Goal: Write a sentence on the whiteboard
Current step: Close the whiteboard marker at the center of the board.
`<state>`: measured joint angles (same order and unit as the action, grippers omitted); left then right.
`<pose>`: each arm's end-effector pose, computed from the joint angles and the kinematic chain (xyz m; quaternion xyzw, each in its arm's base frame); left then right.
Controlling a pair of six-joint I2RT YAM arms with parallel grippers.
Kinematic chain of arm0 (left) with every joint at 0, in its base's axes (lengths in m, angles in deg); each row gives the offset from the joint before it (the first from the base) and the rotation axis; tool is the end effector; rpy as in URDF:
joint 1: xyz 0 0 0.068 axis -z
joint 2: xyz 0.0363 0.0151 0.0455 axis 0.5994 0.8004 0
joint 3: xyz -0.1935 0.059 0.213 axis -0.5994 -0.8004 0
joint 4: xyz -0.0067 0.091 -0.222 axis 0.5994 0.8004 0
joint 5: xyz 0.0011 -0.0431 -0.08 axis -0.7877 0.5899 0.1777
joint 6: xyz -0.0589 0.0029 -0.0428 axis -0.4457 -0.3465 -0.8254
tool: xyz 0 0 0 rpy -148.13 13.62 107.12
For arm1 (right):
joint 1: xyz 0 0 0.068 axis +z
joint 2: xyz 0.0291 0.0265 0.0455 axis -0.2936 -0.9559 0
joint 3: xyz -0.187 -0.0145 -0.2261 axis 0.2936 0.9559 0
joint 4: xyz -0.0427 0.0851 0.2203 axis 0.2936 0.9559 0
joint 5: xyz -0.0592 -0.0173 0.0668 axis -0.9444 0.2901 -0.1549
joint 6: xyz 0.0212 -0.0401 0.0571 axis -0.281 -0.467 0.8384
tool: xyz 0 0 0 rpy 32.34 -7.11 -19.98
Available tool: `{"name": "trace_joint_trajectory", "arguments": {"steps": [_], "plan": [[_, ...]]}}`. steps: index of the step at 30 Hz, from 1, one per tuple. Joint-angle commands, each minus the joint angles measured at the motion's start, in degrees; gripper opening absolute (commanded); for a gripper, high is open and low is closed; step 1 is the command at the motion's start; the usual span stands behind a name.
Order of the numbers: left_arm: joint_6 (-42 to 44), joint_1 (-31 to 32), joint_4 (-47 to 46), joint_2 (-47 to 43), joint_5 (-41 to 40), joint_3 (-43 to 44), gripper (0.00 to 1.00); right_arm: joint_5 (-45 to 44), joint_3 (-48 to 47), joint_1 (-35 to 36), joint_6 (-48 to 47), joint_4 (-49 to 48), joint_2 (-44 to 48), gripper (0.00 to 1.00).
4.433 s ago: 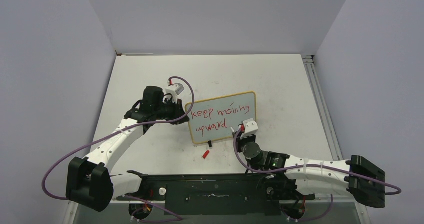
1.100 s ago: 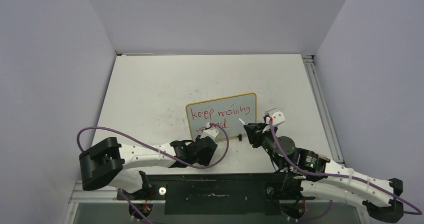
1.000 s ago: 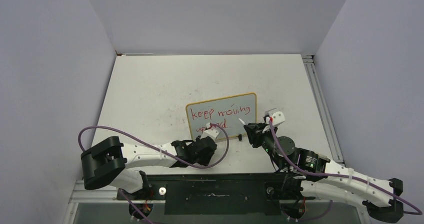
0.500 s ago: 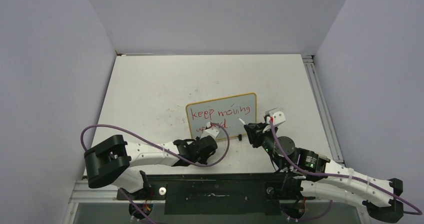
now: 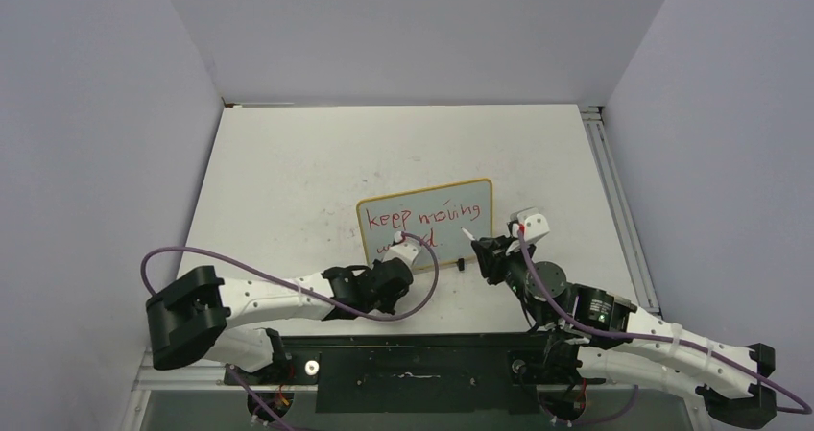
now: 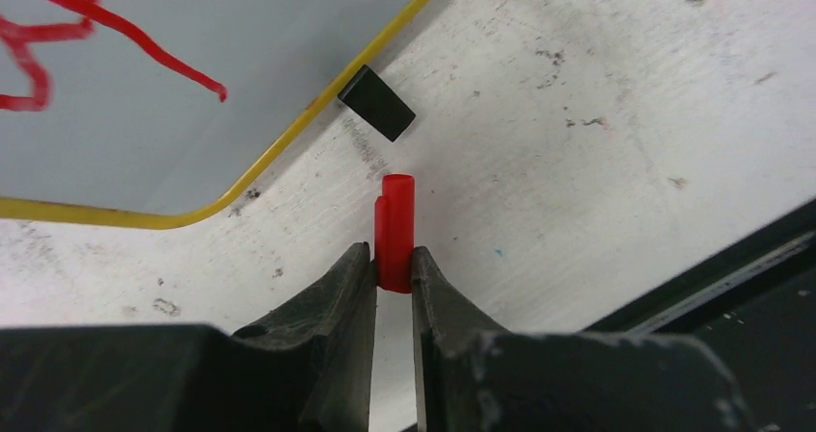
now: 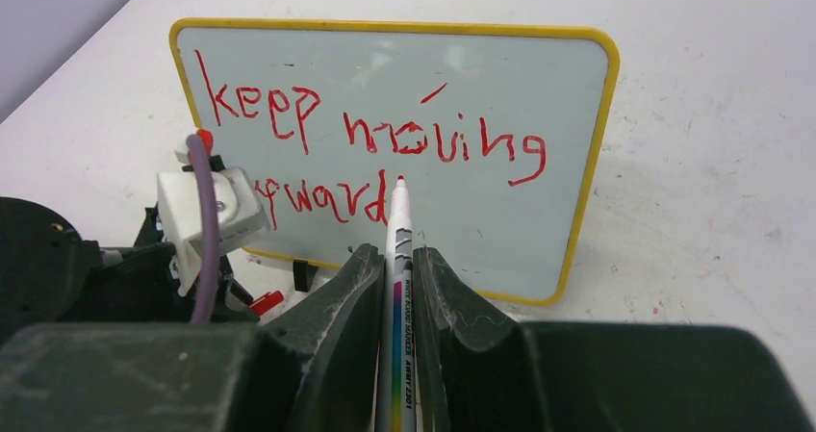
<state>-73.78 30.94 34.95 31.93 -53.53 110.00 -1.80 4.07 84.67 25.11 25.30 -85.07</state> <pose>0.1132 -0.2206 0.1806 0.2515 0.9110 -0.0996 0.3113 0.0765 0.0971 0.3038 -0.1353 0.7701 0.2427 0.5743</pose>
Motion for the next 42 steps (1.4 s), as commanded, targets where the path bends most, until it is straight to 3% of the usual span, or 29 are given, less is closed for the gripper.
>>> {"name": "trace_joint_trajectory", "arguments": {"steps": [1, 8, 12, 16, 21, 27, 31, 34, 37, 42], "plan": [[2.55, 0.11, 3.41, -8.22, -0.32, 4.44, 0.00, -0.69, -4.64, 0.35, 0.28, 1.29, 1.64, 0.05], [8.13, -0.67, 14.10, -16.62, 3.52, 14.54, 0.00, 4.05, -9.69, 0.35, -0.64, 3.97, -0.44, 0.05], [14.07, -4.86, 17.34, -20.10, 8.26, 18.18, 0.00, 8.21, -13.56, 0.15, -1.37, 4.89, -5.04, 0.05], [19.72, -12.71, 17.42, -23.81, 17.03, 17.71, 0.00, 16.04, -16.12, -1.59, -2.79, 4.23, -8.06, 0.05], [25.86, -13.89, 14.31, -29.65, 21.25, 12.28, 0.00, 27.35, -18.98, -7.25, -5.17, 5.65, -9.46, 0.05], [28.15, -13.98, 9.64, -34.92, 27.85, 6.06, 0.00, 48.69, -20.02, -20.20, -7.48, 6.14, -13.28, 0.05], [29.64, -14.07, 8.63, -35.25, 32.27, 4.60, 0.00, 78.18, -17.66, -35.16, -6.28, 1.66, -17.34, 0.05], [30.51, -13.98, 9.23, -35.17, 33.51, 3.95, 0.00, 92.50, -14.30, -42.74, -1.79, -4.04, -18.21, 0.05], [31.23, -13.98, 8.96, -35.52, 35.30, 3.80, 0.00, 99.16, -14.07, -43.86, -0.28, -4.54, -19.49, 0.05], [32.19, -13.89, 8.21, -36.40, 38.32, 3.16, 0.00, 102.68, -15.30, -43.61, -4.53, 3.57, -21.18, 0.06]]}}
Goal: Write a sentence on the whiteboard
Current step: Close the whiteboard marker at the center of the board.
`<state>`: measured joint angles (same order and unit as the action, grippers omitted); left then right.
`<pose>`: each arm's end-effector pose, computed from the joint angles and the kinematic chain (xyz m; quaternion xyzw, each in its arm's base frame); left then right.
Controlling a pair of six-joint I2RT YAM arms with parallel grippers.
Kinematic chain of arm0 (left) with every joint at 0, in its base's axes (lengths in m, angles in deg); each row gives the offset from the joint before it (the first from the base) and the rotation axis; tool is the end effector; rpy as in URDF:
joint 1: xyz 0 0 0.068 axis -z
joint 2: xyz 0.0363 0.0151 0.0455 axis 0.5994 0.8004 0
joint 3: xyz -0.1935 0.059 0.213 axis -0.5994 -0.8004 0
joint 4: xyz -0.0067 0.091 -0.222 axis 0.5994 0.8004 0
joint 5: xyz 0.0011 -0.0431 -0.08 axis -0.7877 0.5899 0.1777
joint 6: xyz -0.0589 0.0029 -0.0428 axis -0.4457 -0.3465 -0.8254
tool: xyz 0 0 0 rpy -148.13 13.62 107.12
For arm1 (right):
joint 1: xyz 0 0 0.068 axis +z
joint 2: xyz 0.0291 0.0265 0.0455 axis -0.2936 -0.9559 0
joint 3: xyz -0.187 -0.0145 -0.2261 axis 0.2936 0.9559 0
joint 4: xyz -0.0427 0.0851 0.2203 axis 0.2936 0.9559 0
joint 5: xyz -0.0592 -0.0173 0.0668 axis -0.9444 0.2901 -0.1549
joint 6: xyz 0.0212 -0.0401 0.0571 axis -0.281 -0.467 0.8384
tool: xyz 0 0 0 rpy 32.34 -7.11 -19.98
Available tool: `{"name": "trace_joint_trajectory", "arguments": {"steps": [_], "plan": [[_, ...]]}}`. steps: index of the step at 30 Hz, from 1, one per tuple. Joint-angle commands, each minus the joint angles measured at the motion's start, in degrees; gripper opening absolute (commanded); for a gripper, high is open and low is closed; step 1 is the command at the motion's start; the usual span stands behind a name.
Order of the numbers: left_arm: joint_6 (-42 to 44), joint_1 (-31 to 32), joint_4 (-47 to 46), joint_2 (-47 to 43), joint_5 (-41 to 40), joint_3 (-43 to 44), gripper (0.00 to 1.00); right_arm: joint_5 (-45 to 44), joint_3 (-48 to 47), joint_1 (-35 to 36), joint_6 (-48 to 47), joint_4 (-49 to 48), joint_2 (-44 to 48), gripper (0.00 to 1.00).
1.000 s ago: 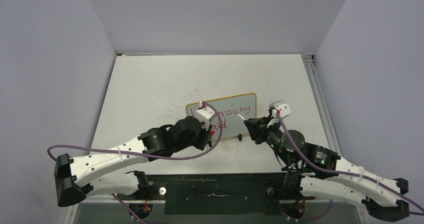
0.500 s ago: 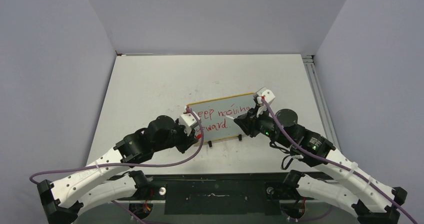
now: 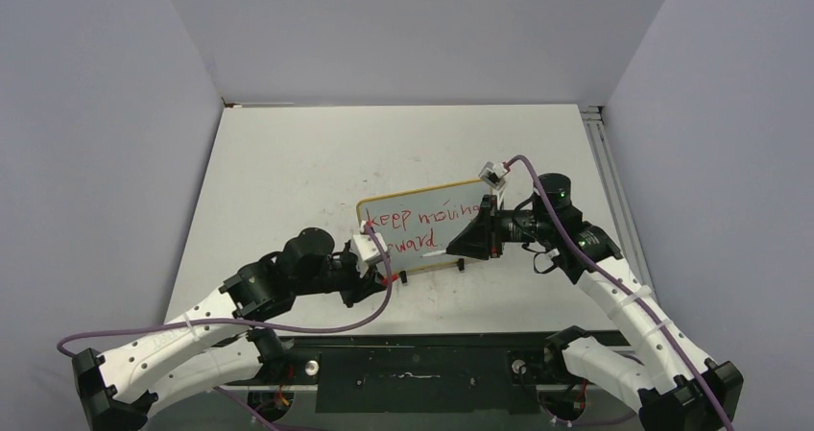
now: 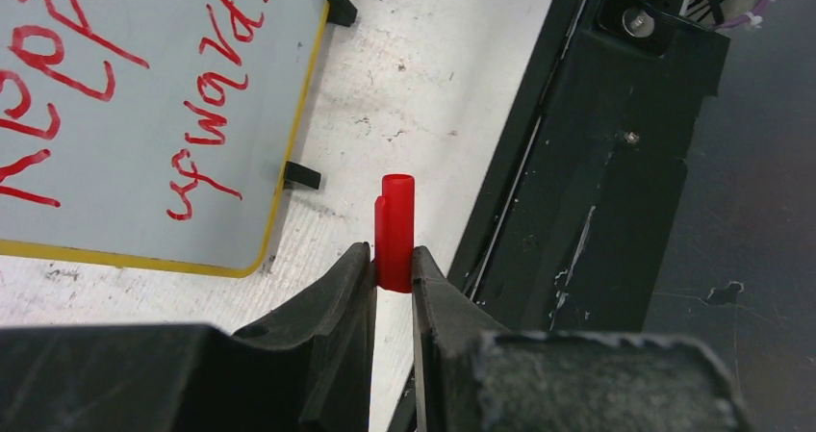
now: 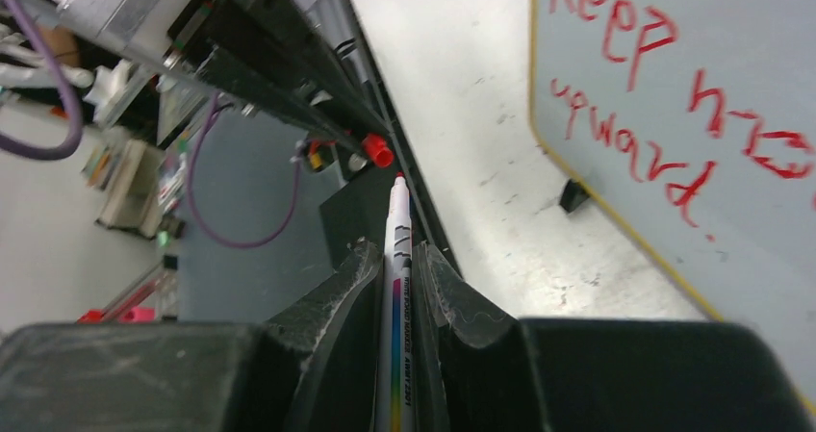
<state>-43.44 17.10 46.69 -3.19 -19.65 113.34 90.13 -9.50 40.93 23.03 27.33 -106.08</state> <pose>0.0819 -0.1361 0.2939 0.4394 0.7437 -0.3152 0.3931 0.1379 0.1173 0.3392 -0.2882 0.7268 0.5549 0.2841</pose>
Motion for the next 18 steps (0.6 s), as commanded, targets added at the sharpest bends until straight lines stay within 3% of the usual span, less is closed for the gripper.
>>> {"name": "trace_joint_trajectory", "arguments": {"steps": [1, 18], "plan": [[2.00, -0.06, -3.53, -1.28, 4.75, -0.21, 0.00, 11.44, -1.51, 0.20, -2.34, 1.78, -0.10, 0.06], [2.18, -0.06, -5.15, 0.57, 15.00, -0.64, 0.00, 11.94, 4.13, 4.88, 2.82, -3.39, -0.32, 0.06]]}}
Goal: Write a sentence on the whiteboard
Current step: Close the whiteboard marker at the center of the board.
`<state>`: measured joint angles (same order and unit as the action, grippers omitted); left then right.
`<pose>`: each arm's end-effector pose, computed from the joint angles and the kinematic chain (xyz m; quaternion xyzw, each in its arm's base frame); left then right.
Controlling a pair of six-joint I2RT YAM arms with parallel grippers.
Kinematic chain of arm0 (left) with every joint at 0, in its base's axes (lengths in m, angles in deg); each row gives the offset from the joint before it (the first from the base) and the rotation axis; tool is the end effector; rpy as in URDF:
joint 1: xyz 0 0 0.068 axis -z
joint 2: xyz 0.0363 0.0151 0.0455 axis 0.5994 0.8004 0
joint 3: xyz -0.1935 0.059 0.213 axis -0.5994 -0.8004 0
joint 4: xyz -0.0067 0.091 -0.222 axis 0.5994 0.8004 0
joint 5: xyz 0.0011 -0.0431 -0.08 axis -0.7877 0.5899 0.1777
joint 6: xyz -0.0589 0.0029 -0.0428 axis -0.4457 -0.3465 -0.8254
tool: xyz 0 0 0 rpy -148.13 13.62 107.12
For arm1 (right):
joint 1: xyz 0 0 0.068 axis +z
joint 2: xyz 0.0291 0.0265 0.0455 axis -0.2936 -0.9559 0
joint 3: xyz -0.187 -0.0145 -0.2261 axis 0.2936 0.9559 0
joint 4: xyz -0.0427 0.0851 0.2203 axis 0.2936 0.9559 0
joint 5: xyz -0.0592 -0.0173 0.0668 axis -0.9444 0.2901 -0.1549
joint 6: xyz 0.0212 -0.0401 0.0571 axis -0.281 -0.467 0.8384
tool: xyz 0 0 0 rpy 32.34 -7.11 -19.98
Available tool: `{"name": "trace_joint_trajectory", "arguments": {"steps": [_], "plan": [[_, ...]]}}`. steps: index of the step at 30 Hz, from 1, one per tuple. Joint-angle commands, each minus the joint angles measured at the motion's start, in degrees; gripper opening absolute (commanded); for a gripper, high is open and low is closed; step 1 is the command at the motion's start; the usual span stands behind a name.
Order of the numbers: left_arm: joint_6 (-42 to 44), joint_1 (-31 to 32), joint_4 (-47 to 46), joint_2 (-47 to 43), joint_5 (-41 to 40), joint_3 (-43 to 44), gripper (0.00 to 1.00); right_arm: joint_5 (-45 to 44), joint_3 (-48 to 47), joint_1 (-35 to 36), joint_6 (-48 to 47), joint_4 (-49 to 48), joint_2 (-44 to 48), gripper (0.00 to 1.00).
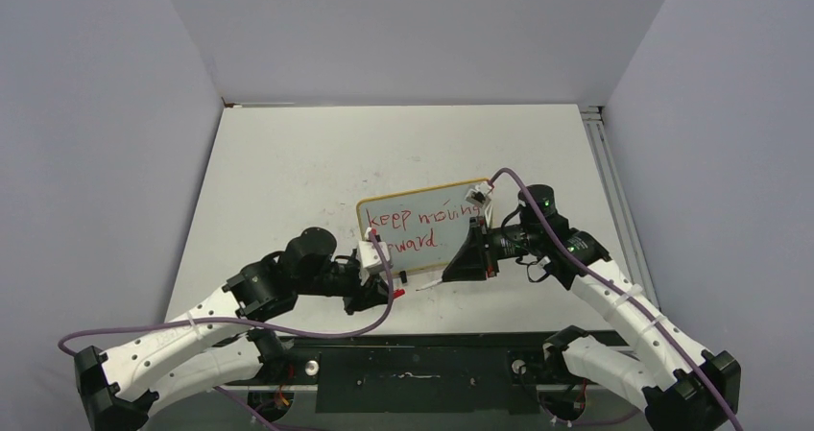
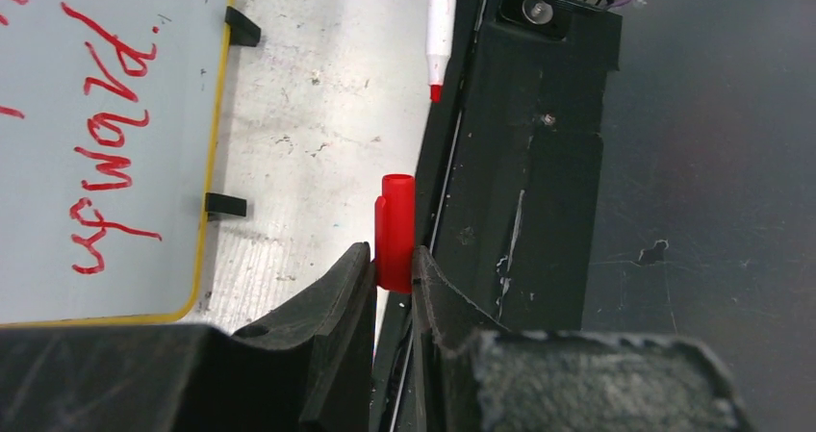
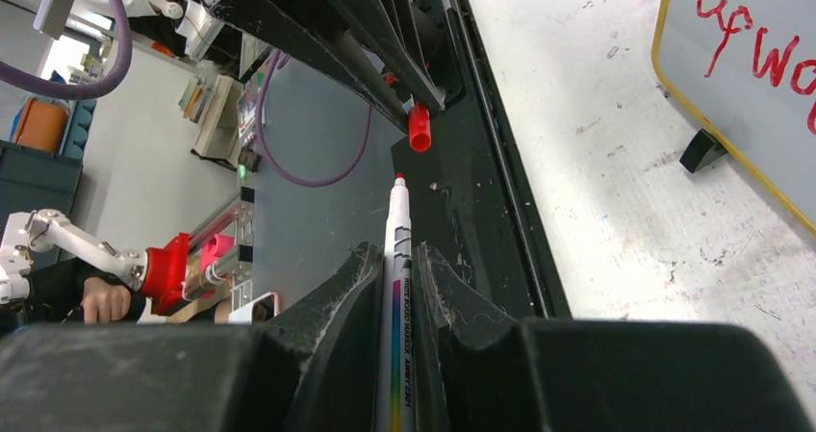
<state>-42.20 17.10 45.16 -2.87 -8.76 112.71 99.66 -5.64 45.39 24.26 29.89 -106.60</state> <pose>0.0727 -0.1419 0.2943 0.4823 0.7029 -0.3817 0.3572 0.1181 0.1273 0.3168 -0.3170 0.7069 0.6107 0.1637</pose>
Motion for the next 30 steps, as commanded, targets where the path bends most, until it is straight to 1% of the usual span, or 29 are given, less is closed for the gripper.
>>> {"name": "trace_joint_trajectory", "arguments": {"steps": [1, 14, 30], "plan": [[0.88, -0.06, -3.63, 0.25, 4.34, -0.04, 0.00, 2.67, 0.44, 0.49, 2.16, -6.63, 0.13, 0.06], [0.73, -0.03, -3.92, 0.51, 6.19, -0.02, 0.00, 0.99, 0.54, 4.13, 2.10, -7.19, -1.62, 0.05], [0.78, -0.04, -4.21, 0.34, 7.15, -0.20, 0.00, -0.12, 0.60, 4.49, 1.77, -7.72, -2.01, 0.05]]}}
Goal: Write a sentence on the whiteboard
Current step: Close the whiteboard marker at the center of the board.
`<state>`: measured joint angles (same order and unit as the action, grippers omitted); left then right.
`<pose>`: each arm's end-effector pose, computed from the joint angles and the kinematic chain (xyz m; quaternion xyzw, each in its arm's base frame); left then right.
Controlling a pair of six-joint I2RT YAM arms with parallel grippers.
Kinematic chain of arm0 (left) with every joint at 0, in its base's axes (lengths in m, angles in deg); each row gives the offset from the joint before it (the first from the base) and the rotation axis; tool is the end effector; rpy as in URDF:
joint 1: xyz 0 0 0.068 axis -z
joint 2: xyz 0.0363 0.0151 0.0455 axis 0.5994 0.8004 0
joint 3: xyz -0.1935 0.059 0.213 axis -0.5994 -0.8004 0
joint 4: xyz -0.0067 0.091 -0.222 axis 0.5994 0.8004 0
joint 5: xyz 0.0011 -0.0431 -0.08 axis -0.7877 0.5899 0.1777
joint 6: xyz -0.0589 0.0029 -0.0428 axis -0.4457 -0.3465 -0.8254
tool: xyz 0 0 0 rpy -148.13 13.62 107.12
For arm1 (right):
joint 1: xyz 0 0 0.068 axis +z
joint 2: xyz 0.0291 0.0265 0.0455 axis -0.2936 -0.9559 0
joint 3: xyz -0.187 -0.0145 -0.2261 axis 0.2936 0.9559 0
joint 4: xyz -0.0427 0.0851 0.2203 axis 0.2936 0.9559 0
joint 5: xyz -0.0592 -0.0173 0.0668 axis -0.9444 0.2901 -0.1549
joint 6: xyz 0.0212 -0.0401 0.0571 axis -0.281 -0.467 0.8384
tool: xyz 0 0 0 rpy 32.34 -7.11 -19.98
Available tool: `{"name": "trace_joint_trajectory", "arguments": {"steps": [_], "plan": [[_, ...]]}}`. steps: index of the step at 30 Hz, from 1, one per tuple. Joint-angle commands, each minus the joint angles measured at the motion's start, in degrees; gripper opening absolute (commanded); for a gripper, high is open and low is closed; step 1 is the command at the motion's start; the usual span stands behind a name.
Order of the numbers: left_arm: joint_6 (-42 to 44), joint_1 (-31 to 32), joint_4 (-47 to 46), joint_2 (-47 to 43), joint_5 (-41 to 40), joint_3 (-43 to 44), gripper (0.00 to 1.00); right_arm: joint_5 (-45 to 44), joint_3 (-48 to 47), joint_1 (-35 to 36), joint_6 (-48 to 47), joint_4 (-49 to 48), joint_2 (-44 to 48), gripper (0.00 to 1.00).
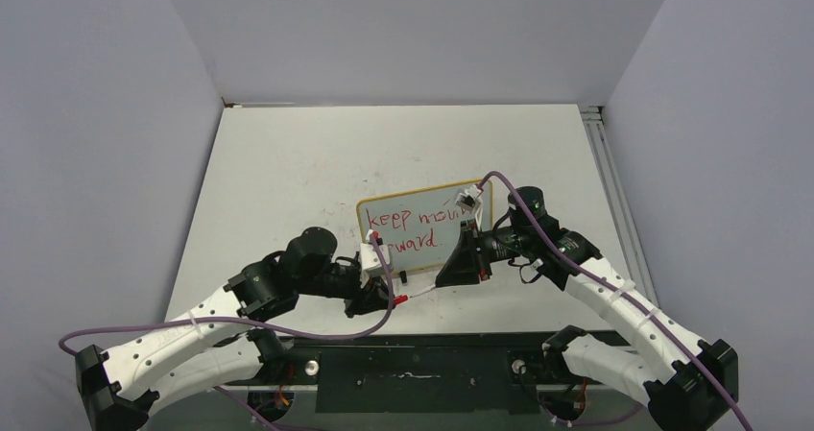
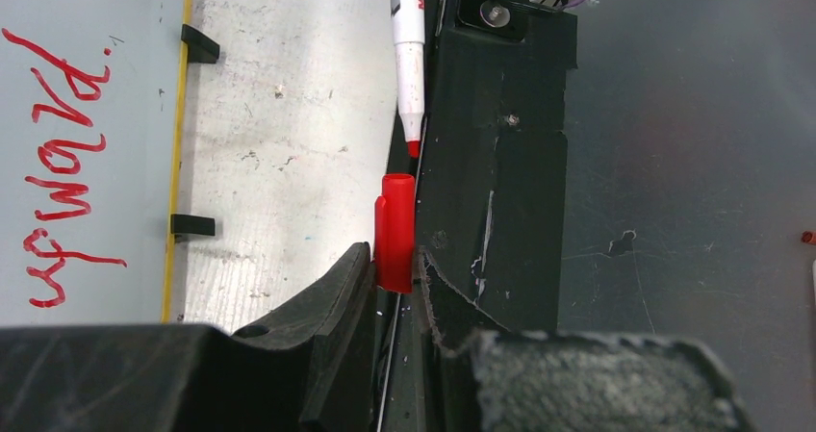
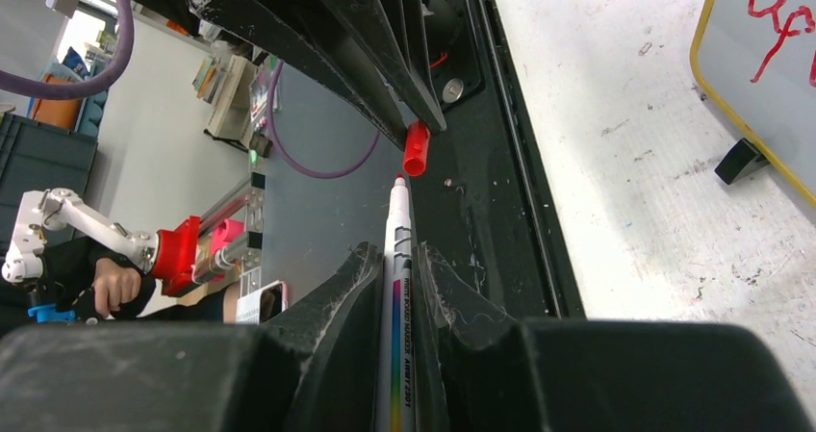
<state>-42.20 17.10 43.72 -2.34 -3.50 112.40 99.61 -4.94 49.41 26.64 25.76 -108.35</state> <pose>0.0693 -0.1456 0.2952 0.4978 0.6816 -0.4152 0.3394 0.1168 0.1403 0.3144 -0.3335 0.6960 0.6201 0.1408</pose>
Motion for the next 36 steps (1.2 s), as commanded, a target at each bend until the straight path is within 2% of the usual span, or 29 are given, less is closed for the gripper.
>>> {"name": "trace_joint_trajectory", "arguments": {"steps": [1, 36], "plan": [[0.78, 0.01, -2.77, -0.12, 1.94, 0.11, 0.00, -0.13, -0.11, 0.48, -0.58, -3.58, -0.32, 0.05], [0.54, 0.03, -2.98, -0.81, 1.71, 0.11, 0.00, -1.19, 0.65, 2.30, -0.49, -4.40, -1.47, 0.05]]}}
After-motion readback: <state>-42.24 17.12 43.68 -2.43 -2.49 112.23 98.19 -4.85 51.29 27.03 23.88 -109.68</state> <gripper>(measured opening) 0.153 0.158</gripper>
